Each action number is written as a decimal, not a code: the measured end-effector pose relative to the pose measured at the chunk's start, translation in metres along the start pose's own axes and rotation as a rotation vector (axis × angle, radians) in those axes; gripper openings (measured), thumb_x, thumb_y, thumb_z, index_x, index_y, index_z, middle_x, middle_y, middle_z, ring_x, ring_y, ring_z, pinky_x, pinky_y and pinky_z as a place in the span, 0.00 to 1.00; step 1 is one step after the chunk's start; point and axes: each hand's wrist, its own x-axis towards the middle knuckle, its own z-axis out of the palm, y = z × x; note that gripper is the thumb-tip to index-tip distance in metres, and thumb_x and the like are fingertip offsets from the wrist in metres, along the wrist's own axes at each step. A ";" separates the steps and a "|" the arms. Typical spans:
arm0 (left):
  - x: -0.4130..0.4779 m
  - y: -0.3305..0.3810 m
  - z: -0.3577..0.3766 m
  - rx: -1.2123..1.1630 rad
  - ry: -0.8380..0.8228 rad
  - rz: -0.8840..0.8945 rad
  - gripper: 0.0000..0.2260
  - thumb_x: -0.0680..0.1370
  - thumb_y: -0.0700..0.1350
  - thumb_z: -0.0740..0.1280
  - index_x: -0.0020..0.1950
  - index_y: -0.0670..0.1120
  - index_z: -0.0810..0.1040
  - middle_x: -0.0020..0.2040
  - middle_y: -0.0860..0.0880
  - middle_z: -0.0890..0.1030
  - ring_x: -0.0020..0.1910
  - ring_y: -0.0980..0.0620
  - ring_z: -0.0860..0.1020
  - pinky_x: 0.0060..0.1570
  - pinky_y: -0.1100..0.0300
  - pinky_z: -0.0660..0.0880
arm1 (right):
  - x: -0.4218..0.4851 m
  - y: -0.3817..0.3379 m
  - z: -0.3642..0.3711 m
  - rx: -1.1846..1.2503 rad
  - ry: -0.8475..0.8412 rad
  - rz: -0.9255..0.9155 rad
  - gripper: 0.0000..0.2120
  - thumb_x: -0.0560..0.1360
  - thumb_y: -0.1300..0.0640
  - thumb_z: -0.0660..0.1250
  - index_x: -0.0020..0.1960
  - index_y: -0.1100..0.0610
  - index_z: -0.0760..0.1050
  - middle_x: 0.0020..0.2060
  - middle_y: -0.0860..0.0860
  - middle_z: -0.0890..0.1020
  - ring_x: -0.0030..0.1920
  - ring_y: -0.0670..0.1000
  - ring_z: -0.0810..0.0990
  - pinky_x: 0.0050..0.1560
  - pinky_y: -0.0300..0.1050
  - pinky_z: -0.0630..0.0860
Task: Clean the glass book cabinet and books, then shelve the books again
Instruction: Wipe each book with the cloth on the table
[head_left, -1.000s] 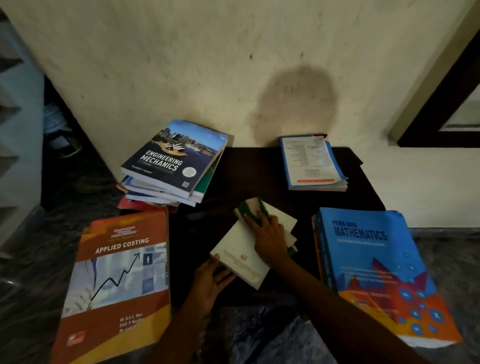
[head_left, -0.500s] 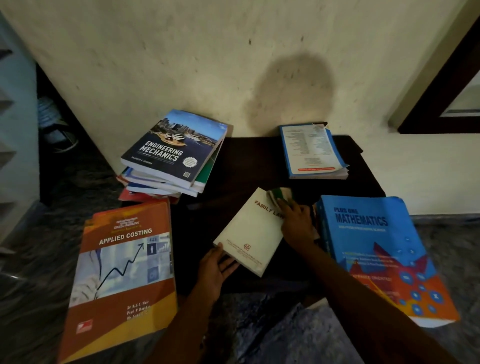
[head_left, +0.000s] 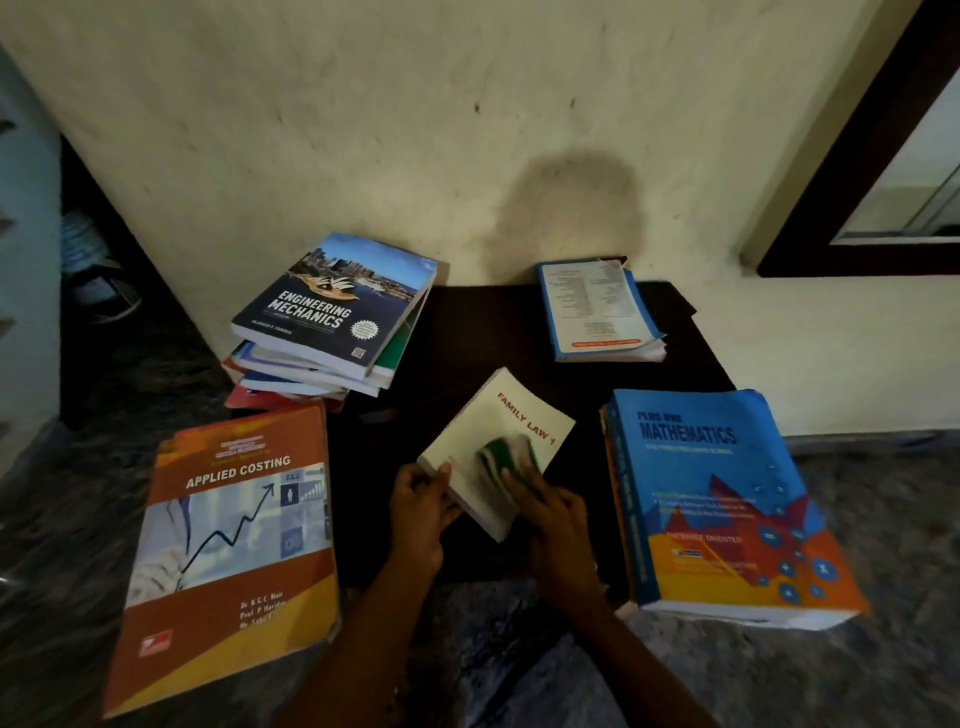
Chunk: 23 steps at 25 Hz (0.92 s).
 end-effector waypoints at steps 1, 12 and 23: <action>-0.005 0.007 0.005 0.104 -0.015 0.127 0.05 0.78 0.37 0.64 0.44 0.45 0.70 0.48 0.43 0.79 0.46 0.47 0.79 0.37 0.58 0.80 | 0.011 0.000 -0.015 0.002 0.075 0.004 0.36 0.68 0.74 0.62 0.69 0.45 0.66 0.66 0.49 0.70 0.52 0.51 0.68 0.59 0.26 0.60; 0.025 -0.041 -0.082 1.411 -0.426 1.416 0.12 0.77 0.40 0.60 0.61 0.46 0.69 0.58 0.45 0.80 0.65 0.51 0.68 0.66 0.53 0.66 | 0.027 -0.011 -0.041 0.088 0.105 0.020 0.36 0.67 0.76 0.59 0.69 0.48 0.64 0.68 0.46 0.67 0.53 0.57 0.71 0.56 0.25 0.55; -0.007 -0.072 -0.112 1.613 -0.360 1.019 0.24 0.81 0.59 0.50 0.76 0.56 0.55 0.76 0.46 0.57 0.75 0.41 0.52 0.70 0.43 0.47 | 0.114 0.021 0.019 -0.362 -0.366 0.144 0.26 0.79 0.62 0.52 0.74 0.44 0.57 0.75 0.50 0.58 0.66 0.59 0.60 0.64 0.49 0.62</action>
